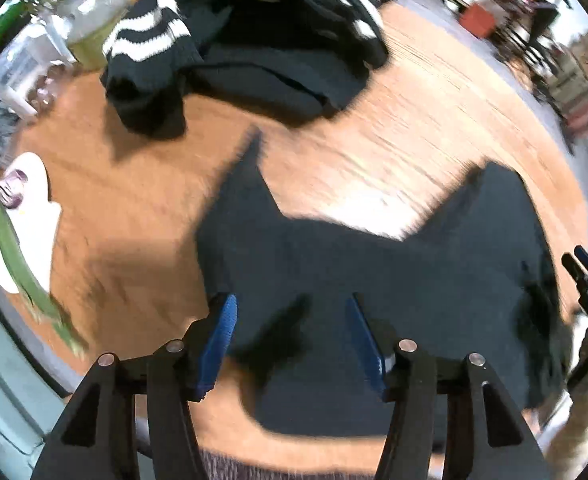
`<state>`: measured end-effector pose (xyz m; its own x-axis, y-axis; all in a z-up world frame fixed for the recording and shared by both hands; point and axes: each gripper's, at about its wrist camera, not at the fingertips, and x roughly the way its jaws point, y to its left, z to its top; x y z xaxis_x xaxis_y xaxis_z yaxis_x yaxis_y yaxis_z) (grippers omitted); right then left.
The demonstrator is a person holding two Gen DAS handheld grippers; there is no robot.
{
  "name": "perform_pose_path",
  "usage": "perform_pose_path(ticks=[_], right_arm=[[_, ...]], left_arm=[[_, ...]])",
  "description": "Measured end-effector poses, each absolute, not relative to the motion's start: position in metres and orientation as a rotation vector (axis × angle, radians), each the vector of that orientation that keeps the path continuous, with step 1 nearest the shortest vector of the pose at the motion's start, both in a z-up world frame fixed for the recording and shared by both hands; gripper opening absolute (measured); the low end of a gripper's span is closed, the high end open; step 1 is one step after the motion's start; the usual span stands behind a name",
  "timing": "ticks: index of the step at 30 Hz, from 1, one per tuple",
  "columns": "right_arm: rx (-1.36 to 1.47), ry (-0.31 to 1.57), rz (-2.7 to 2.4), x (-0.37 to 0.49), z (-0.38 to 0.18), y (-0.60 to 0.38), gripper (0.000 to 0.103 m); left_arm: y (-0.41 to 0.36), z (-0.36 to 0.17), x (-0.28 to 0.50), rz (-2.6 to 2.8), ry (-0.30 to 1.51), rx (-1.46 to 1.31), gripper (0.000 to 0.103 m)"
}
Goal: Fold clothes
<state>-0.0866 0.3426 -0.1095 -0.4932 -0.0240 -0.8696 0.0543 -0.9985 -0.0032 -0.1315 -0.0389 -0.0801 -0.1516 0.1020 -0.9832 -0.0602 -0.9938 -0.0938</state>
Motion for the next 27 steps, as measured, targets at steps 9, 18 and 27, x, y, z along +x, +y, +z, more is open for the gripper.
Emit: perform_pose_path(ticks=[9,18,27], right_arm=[[1.589,0.229,-2.5,-0.184,-0.157,0.282,0.083],[1.604,0.293,-2.528,-0.187,-0.175,0.261,0.004],[1.375,0.282,-3.041,-0.151,-0.081,0.343,0.003]], left_arm=[[-0.058,-0.123,-0.167,2.252,-0.124,-2.028,0.059],[-0.063,-0.113,-0.166,2.367,-0.161,-1.86,0.011],[-0.015,-0.034,-0.217,2.655,0.04,-1.454,0.007]])
